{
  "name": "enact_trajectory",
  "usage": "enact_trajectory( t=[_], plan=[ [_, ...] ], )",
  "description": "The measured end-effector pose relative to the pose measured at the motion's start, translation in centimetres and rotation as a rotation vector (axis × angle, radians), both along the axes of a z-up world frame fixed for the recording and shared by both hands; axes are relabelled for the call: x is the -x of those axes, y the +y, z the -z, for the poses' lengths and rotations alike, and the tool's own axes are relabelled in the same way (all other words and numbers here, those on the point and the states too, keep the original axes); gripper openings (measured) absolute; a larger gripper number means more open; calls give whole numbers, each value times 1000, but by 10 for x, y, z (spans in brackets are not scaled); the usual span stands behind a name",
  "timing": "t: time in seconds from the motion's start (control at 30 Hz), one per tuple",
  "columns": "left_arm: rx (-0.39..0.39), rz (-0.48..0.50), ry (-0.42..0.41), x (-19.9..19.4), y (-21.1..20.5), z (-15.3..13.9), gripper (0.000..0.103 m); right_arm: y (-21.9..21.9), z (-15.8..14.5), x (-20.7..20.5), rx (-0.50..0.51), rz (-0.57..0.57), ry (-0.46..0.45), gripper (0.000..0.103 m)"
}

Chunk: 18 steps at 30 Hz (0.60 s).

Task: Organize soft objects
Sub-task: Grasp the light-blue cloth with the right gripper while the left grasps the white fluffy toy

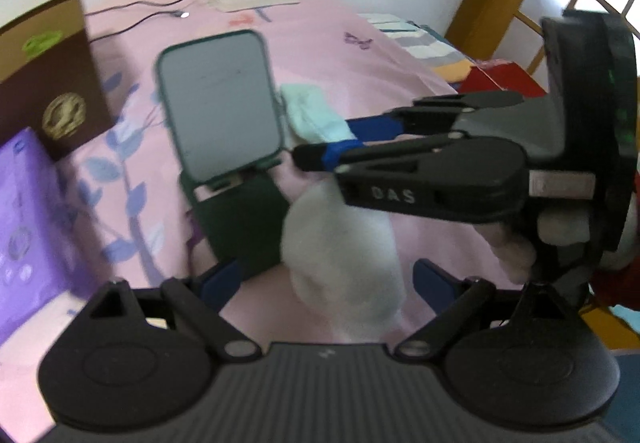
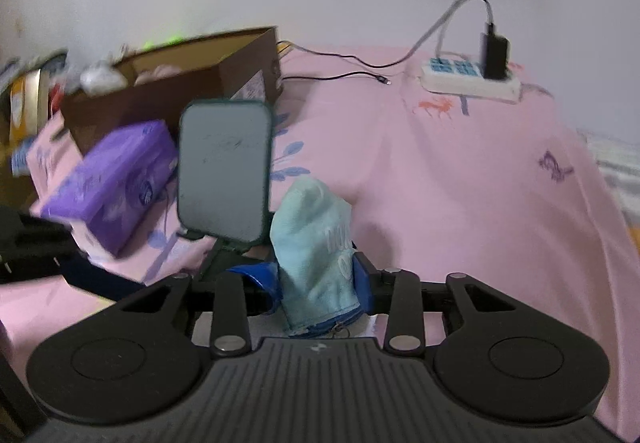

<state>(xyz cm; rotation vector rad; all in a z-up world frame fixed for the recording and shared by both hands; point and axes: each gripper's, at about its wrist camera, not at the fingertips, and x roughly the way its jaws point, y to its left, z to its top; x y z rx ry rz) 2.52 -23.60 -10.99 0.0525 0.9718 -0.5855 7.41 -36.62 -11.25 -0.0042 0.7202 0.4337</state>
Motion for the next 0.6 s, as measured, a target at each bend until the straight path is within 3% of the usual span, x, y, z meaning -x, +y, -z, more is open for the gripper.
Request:
enact_trajectory(
  t=[0.3,0.37,0.43,0.6],
  plan=[
    [-60,66,-20,-9,-30,12,94,-30,-1,0,-134,102,61,3],
    [-71,78,-28,-10,-34,13,89,-36,0,-1,-167,130,77,0],
    [-89,90,-31,-11,-39,15,68,-43,1,-2,-210,163,98,0],
    [-111,99,-43,-10,-42,17,66,-54,-3,0,-287,217,111,0]
  ],
)
